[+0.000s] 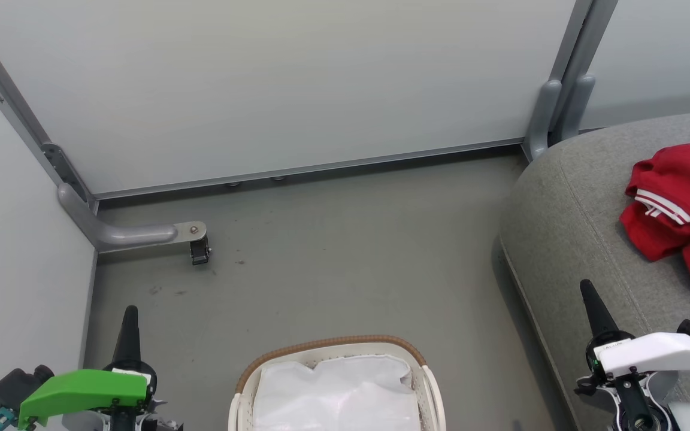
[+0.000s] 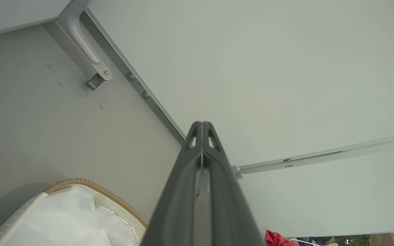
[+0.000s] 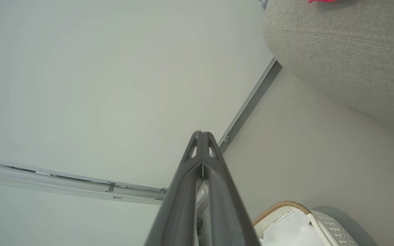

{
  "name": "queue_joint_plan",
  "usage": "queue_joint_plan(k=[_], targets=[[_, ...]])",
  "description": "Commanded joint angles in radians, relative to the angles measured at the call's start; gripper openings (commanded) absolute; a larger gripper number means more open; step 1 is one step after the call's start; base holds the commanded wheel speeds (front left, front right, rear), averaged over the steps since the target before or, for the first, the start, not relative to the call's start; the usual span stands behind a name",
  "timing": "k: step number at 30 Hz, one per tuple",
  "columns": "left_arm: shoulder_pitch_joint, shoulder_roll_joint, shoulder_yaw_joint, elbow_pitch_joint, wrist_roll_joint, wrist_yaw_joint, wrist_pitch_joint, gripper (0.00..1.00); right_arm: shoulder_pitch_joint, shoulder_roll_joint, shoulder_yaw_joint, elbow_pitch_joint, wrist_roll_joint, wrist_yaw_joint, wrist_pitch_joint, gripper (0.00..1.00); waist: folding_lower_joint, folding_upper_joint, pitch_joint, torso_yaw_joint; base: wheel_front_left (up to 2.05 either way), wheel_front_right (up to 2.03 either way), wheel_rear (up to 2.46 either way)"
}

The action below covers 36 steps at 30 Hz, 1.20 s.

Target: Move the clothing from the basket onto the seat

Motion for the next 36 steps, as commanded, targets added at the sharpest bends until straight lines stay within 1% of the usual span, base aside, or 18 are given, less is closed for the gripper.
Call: queue_joint_plan(k=[1, 17, 36], targets=[[-0.029, 0.005, 0.007, -0.012, -0.027, -0.004, 0.006, 0.00, -0.014, -0.003, -0.006, -0.012, 0.027, -0.001, 0.007, 0.00, 0.0000, 0.0000, 0.000, 0.000, 0.00, 0.00, 0.00], [-0.041, 0.006, 0.019, -0.021, -0.169, -0.009, 0.045, 0.00, -0.015, 0.000, -0.021, -0.022, 0.167, -0.001, 0.045, 0.00, 0.0000, 0.0000, -0.004, 0.001, 0.00, 0.00, 0.00], [-0.050, 0.006, 0.034, -0.032, -0.313, -0.015, 0.083, 0.00, -0.014, 0.005, -0.037, -0.032, 0.312, -0.001, 0.083, 0.00, 0.0000, 0.0000, -0.008, 0.002, 0.00, 0.00, 0.00]])
